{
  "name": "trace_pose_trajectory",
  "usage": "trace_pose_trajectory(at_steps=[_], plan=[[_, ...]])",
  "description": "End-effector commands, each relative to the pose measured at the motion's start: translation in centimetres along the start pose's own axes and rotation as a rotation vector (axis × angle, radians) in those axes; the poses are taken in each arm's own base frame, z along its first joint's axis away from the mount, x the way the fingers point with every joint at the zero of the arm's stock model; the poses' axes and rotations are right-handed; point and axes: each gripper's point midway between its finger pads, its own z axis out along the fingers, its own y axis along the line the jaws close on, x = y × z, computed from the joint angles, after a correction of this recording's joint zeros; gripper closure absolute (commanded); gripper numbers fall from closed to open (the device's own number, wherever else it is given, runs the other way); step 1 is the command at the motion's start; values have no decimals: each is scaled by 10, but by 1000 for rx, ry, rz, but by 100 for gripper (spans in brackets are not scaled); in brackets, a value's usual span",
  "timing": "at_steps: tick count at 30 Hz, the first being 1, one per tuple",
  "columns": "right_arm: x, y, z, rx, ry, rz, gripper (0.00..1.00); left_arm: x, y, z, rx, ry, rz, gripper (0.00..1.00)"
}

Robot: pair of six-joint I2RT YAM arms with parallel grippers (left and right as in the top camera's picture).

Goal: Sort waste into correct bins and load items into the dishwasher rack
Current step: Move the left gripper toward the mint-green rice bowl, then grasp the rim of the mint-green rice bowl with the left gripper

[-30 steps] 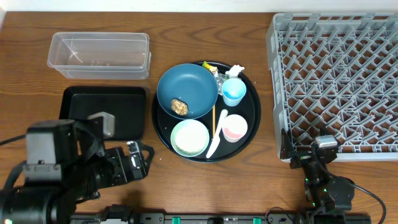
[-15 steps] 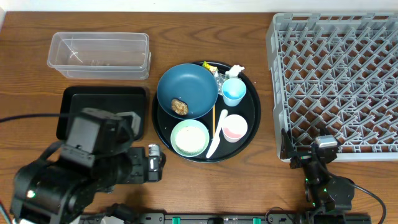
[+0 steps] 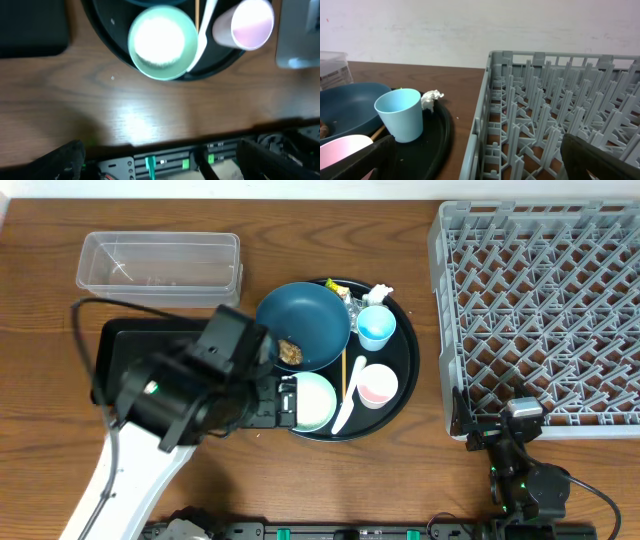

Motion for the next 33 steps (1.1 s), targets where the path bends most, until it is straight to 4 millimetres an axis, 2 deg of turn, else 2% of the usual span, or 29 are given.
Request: trace_pose_trajectory(at_steps=[1,7,14,18,24,33], plan=[[2,-2,0,9,5,13,1,11,-10,20,30,101,93,2],[2,-2,0,9,5,13,1,18,-18,61,21,163,204,2],[2,-2,0,9,5,13,1,41,-45,106,53,158,384,2],[2,-2,0,9,5,13,1,42,-44,126,-5,112,449,2],[2,-2,0,9,5,13,1,36,-31,141,-95,98,457,2],[2,-2,0,9,5,13,1,27,-42,168,-85,111,495,2]])
